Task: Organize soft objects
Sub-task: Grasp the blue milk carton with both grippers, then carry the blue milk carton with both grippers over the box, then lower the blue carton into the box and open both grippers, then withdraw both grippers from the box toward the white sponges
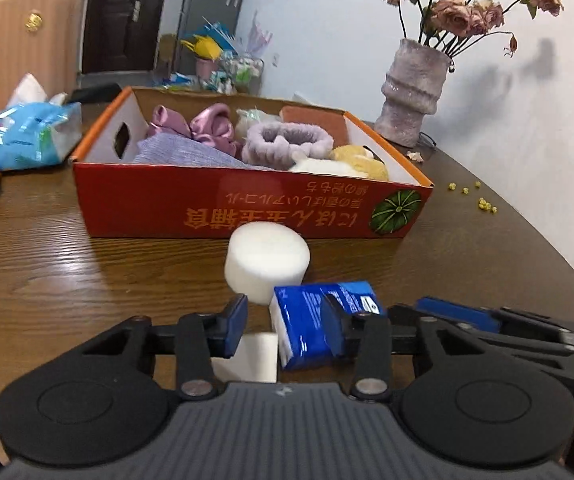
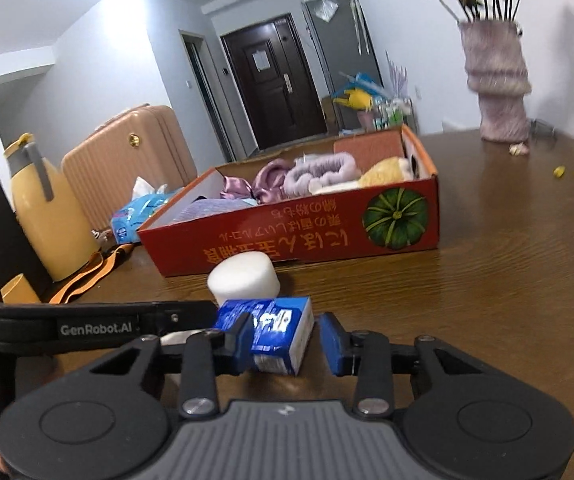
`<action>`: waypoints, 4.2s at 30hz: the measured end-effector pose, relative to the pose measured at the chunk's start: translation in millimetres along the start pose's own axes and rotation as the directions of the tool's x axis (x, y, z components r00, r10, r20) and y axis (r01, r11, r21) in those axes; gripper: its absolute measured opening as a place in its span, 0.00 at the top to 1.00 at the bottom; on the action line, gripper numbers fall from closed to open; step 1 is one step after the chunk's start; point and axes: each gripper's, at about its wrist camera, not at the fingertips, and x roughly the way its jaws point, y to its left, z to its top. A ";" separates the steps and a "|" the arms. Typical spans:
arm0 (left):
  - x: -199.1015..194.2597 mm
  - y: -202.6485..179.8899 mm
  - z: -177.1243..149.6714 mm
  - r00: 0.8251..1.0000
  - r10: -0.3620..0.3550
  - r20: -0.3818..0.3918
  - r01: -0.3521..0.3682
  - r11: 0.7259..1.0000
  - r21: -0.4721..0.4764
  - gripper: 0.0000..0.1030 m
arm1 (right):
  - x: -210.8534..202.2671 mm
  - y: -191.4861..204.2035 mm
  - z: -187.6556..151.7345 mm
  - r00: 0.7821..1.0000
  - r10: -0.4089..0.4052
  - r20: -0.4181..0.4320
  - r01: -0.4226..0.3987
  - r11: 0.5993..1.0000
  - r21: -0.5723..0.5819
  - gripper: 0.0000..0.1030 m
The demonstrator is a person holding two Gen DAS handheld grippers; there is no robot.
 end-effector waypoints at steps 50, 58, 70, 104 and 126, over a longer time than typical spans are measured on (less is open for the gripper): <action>-181.7 -42.3 -41.9 0.964 -0.120 0.237 0.127 0.992 -0.012 0.77 | -153.5 64.8 -15.2 0.972 0.140 0.188 -0.142 0.990 -0.001 0.83; -131.8 -20.1 23.3 0.969 -0.112 0.222 0.121 0.992 -0.027 0.77 | -95.4 52.9 42.9 0.975 0.156 0.160 -0.152 0.988 -0.036 0.83; 31.3 42.8 131.5 0.996 -0.029 0.084 0.039 0.992 -0.118 0.77 | 86.1 15.5 140.5 0.995 0.097 0.018 -0.096 0.995 -0.030 0.83; -77.3 33.7 96.8 0.877 0.328 0.351 -0.367 0.929 0.048 0.15 | -15.0 18.1 145.3 0.975 -0.111 0.192 0.148 0.970 -0.191 0.47; -251.8 -17.9 -132.9 0.826 0.363 0.432 -0.411 0.912 0.018 0.00 | -210.2 60.0 -60.5 0.928 -0.075 0.366 0.168 0.959 -0.228 0.14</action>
